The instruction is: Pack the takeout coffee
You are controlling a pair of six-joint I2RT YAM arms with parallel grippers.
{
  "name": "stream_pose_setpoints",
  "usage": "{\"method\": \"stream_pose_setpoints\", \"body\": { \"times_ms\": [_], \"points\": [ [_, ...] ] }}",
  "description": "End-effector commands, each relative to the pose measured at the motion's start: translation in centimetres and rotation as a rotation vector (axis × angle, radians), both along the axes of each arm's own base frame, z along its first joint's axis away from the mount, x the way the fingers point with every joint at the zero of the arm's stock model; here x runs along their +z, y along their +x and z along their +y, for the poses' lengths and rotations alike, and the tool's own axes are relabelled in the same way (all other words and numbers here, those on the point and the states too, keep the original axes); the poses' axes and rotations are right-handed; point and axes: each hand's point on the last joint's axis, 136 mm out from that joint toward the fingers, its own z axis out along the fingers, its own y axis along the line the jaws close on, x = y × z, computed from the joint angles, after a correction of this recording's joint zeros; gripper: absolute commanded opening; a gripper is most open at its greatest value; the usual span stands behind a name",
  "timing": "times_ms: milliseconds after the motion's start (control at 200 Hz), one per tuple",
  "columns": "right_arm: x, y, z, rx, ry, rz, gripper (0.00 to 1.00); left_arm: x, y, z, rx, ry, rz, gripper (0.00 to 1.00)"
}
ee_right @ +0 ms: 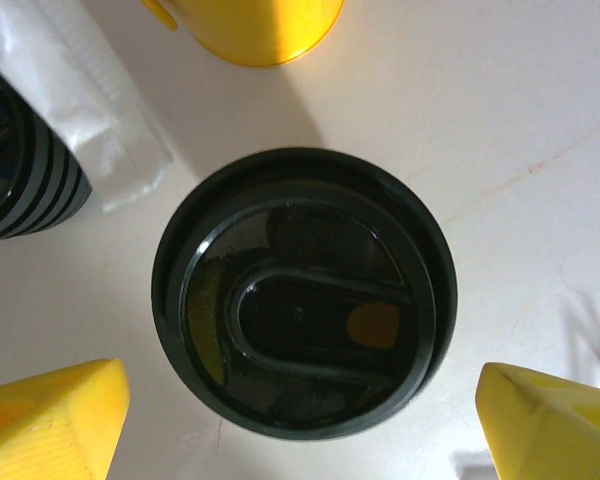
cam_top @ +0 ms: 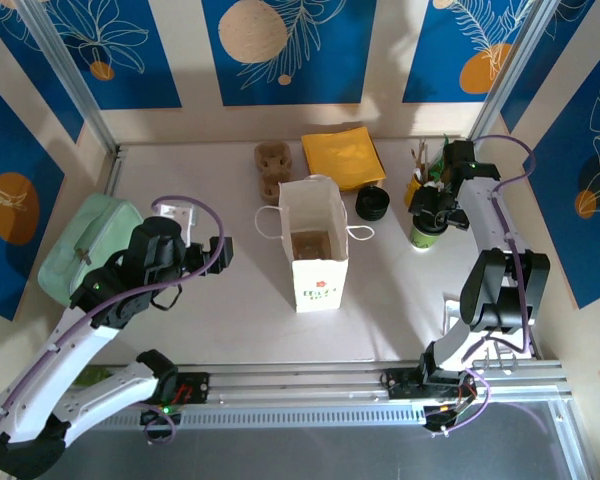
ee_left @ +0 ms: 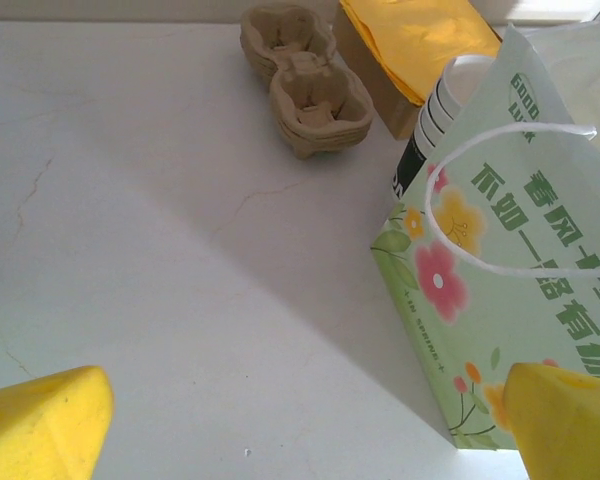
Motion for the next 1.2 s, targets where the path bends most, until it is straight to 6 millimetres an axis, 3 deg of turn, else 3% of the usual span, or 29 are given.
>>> {"method": "stream_pose_setpoints", "body": {
  "times_ms": [0, 705, 1196],
  "points": [
    [0.4, 0.9, 0.1, 0.014, 0.019, -0.014, 0.90, 0.2, 0.1, 0.1, -0.001, -0.015, -0.014, 0.99],
    [-1.4, 1.8, -0.3, -0.005, 0.026, 0.055, 0.80, -0.3, 0.3, 0.0, -0.008, -0.002, -0.004, 0.99],
    [-2.0, 0.8, 0.6, 0.000, 0.066, 0.126, 0.76, -0.2, 0.5, -0.2, -0.015, 0.001, -0.004, 0.99]
  ]
}}
